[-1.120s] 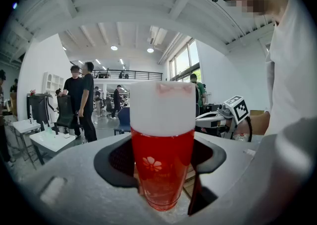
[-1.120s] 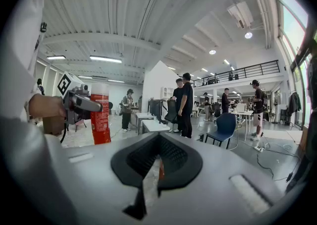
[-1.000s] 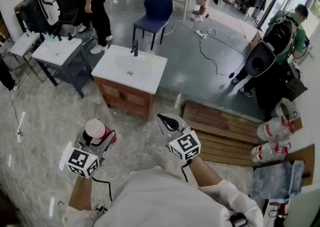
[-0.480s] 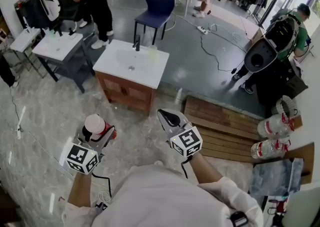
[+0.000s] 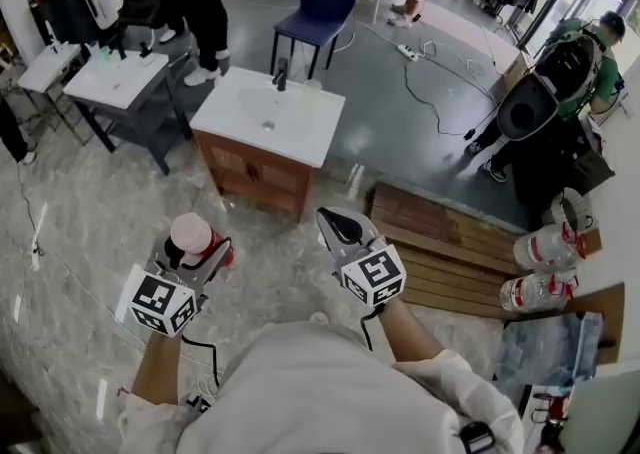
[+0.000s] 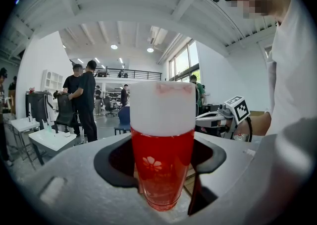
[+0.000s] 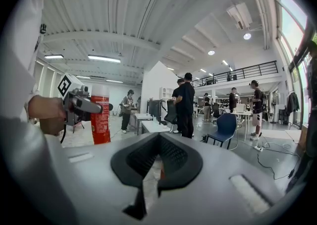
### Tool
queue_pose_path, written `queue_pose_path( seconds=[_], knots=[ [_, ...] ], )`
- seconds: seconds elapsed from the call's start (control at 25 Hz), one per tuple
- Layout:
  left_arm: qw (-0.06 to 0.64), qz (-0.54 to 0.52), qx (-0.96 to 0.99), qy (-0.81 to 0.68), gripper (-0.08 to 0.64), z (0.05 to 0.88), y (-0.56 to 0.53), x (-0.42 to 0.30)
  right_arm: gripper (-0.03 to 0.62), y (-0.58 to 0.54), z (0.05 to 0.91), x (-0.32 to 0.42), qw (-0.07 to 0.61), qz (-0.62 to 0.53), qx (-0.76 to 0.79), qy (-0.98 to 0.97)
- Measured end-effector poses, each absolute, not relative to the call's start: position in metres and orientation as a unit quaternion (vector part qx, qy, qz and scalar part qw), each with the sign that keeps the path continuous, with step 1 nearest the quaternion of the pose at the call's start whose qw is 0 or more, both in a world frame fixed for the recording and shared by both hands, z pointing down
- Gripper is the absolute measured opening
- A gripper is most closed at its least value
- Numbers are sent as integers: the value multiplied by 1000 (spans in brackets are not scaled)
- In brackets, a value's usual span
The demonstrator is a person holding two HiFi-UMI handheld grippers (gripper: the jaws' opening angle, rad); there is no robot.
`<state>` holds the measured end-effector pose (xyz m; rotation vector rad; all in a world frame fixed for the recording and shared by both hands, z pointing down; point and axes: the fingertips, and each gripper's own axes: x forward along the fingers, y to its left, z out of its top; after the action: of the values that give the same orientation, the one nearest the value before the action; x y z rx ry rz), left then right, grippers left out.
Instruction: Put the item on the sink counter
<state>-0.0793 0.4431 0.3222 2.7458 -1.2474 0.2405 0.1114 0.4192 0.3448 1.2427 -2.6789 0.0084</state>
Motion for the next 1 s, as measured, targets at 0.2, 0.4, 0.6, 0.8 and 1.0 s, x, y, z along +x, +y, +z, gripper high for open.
queue_pose_path(
  seconds=[0.2,0.4,0.6,0.8,1.0],
  knots=[
    [56,82,912,-399,299,324,432,-85,5,416,342,99,94,-5,425,-900],
    [61,86,913,-394,299,327,418,-85,5,407,346,97,97,-2,428,-899],
    [61,85,911,-398,299,332,396,-82,5,383,354,102,97,-1,426,-900],
    [67,88,906,-408,299,333,365,-75,5,348,357,106,91,5,414,-906],
    [66,89,899,-423,299,334,322,-64,5,301,361,115,89,8,396,-914]
  ],
)
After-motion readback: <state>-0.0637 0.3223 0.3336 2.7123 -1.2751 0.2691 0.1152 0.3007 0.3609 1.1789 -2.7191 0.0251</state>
